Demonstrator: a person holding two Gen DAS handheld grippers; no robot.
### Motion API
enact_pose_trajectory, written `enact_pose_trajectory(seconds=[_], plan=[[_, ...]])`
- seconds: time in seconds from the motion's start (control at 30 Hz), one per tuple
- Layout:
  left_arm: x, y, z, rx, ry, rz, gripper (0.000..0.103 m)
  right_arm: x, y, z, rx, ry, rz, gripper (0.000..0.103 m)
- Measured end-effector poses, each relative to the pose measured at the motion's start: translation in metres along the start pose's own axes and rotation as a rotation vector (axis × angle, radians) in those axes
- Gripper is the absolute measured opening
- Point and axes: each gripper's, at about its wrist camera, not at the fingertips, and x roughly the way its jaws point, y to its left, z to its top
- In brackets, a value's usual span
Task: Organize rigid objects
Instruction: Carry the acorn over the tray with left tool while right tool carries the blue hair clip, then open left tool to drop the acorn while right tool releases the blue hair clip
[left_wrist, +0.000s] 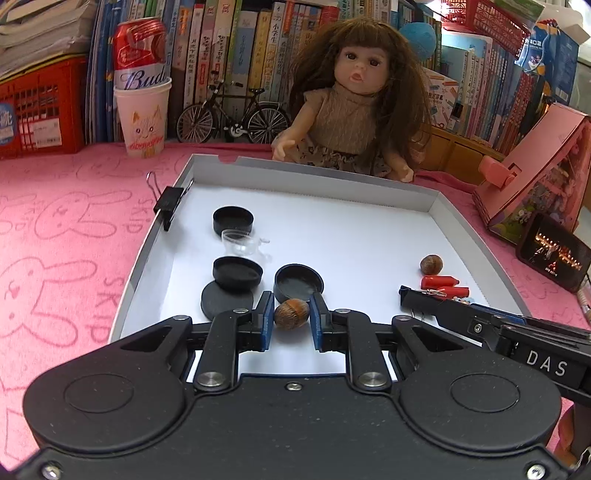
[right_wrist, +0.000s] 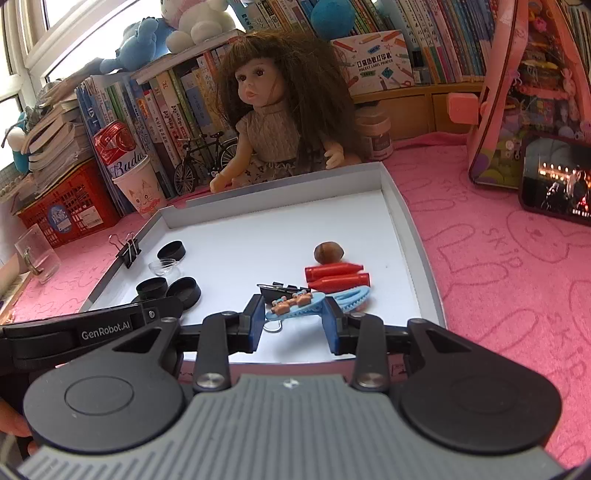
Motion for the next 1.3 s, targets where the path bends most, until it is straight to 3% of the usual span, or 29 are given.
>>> enact_pose_trajectory(seconds=[0.5,0.93,1.0,1.13,1.3], plan=[[0.023,-0.010,0.013,0.056,-0.028,0.068,0.019,0.021,0.007,0.009,-0.039,0.012,-0.022,0.040],[0.028,-0.010,0.015,0.072,-0.050,0.081,0.020,0.033,0.008,0.010,-0.051,0.004,-0.042,0.040],[0.027,-0.010,0.015,0.065,-0.049,0.079,0.021,0.033,0.007,0.010,-0.047,0.003,-0.039,0.040],[0.025,-0.010,0.012,0.068,-0.057,0.075,0.035,0.032,0.007,0.009,-0.043,0.003,-0.038,0.041],[0.024,-0.012,0.010,0.081,-0.060,0.086,0.038,0.032,0.006,0.009,-0.041,0.001,-0.038,0.046]])
